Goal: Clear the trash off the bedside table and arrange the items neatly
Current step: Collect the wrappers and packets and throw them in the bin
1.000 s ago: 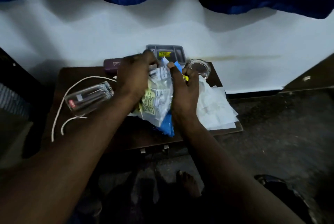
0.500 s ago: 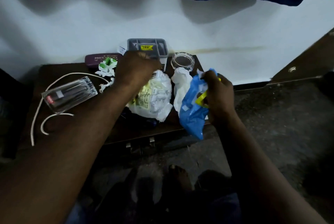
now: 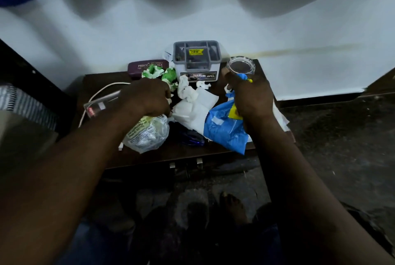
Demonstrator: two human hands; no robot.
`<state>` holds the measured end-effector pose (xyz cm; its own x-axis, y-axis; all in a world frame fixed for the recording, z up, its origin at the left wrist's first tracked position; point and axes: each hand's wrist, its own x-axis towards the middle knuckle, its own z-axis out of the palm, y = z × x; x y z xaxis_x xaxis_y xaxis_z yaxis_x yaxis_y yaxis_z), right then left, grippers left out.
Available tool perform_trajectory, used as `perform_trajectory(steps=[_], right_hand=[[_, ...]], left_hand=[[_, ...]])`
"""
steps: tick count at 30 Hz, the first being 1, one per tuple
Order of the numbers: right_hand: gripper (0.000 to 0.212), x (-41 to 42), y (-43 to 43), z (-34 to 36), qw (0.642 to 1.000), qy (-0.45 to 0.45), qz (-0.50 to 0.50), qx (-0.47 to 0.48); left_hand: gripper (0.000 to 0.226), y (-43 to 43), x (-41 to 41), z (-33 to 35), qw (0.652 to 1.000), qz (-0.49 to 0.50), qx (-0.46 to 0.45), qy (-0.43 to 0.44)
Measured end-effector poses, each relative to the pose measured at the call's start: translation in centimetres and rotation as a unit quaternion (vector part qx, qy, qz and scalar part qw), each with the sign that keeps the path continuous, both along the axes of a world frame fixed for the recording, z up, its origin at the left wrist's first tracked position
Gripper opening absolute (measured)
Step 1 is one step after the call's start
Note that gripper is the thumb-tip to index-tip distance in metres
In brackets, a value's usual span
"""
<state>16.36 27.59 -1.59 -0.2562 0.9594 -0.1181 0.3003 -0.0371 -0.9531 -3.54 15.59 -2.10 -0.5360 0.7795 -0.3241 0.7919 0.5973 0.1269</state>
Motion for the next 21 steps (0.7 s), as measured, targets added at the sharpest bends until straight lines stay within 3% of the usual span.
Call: perform_trajectory(steps=[3,6,9,13,17,21], right_hand=[[0.053,-0.9,-0.3,0.2,1.0,-0.007,-0.014,-0.001],[0.047,-1.1,-0.7,0.2,1.0,0.002,-0.024,-0.016],[0.063,-0.7,-0.8,0.4,0.999,-0.004,-0.019,-0.045],[0.06,-0.3,-0.1,0.2,0.998,0.005,-0.042,-0.035],[0.062,0.1,0.4,-0.1,0.997,0.008,-0.055,-0.049],[0.052,0.4,-0.1,0.6,0.995,0.043,-0.043,-0.076]], left_hand=[[0.056,-0.4,0.4,-0.2,0.999,-0.011,-0.023,0.025],[0.048,-0.5,0.9,-0.6,0.999,-0.022,-0.032,0.036],[0.033,-0.4,1.4,-1.1,0.996,-0.035,-0.028,0.071],[0.03,-0.1,0.9,-0.5,0.996,-0.046,-0.012,0.076],[0.032,-0.3,0.0,1.9,0.995,0.015,0.088,-0.036],[0.027,-0.6,0.2,3.3,0.955,0.118,0.245,-0.116]])
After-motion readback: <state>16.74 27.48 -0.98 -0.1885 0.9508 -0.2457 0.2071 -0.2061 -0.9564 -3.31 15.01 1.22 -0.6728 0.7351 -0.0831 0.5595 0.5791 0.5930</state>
